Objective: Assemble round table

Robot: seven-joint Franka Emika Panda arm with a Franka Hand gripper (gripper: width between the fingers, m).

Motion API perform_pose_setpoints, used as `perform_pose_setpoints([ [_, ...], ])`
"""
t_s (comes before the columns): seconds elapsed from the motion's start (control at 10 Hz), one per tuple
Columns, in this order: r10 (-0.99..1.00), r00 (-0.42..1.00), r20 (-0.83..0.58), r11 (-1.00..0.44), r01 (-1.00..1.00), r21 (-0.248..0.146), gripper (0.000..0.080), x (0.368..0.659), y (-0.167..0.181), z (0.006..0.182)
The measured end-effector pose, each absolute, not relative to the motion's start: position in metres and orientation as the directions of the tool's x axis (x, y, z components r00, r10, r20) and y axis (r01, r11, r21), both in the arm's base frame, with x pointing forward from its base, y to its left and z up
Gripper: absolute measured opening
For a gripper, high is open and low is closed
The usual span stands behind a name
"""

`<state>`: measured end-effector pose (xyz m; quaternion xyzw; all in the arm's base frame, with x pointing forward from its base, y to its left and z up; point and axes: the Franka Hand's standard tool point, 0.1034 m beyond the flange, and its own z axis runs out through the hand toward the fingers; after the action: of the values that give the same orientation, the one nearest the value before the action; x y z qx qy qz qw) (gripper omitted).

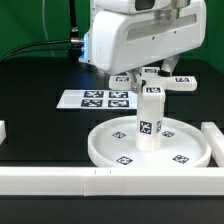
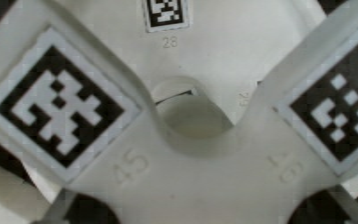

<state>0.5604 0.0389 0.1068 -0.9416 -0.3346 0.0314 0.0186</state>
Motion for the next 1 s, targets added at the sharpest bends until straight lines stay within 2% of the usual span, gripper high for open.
perform_pose_setpoints([
  [1.0, 0.622, 0.782, -0.036, -0.783, 0.621, -0.047, 0.0446, 0.5629, 0.0389, 0.107],
])
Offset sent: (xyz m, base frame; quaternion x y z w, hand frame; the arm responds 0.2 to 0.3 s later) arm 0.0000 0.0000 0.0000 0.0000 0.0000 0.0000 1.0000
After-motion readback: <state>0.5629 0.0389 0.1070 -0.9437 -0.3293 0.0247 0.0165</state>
